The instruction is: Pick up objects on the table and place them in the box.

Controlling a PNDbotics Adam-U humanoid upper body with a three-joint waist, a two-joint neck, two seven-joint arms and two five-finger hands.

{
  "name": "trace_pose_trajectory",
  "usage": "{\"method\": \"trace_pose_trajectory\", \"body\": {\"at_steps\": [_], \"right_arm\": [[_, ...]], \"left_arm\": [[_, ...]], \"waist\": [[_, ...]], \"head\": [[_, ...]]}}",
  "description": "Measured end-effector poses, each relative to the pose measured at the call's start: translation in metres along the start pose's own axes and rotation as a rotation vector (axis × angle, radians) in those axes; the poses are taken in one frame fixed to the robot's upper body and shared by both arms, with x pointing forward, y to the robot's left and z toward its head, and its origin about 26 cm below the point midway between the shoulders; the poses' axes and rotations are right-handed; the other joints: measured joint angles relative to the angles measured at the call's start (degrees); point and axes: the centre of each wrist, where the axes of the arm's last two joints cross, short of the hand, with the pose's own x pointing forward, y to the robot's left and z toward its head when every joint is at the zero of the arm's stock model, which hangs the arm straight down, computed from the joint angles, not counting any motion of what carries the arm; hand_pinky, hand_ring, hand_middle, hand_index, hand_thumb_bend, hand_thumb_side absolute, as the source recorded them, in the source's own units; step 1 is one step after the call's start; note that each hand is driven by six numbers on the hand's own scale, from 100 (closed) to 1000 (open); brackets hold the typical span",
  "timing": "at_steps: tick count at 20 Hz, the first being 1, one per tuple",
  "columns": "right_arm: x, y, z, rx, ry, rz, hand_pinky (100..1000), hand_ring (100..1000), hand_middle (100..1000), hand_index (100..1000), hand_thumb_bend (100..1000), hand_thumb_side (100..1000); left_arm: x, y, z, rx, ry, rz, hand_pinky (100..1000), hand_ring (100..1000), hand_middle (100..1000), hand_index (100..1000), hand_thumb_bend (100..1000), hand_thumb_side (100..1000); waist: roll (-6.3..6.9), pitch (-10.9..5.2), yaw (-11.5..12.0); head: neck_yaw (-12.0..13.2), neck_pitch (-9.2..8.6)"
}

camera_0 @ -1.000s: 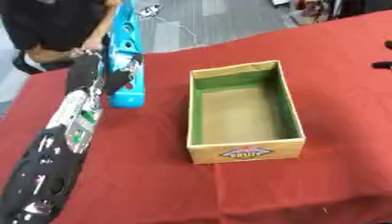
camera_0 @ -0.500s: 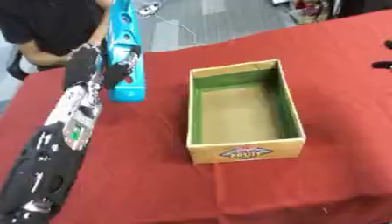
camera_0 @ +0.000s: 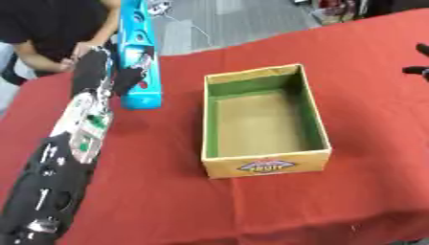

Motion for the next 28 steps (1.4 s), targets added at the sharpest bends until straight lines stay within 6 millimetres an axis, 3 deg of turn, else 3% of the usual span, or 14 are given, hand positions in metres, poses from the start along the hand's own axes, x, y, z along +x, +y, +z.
{"method": "trace_pose_trajectory", "body": {"at_steps": [15,28], "right_arm": [[0.005,0.002,-0.005,-0.004,-0.022,-0.011,671,910,1000,1000,409,1000],[0.008,0.002,-0.007,-0.019,-0.034,-0.018,673,910,1000,1000,408,1000]], "left_arm": [[0.076,0.001,-0.004,-0.037,-0.245,0.075,100,100,100,115,140,1000],[0.088,-0.005,0.001,-0.07,-0.301,0.083,100,100,100,115,143,1000]], "waist": [[-0.12,0.56,-1.1],[-0.38,0.74,-1.2]], "head": [[1.6,0.0],[2.0,0.0]]}}
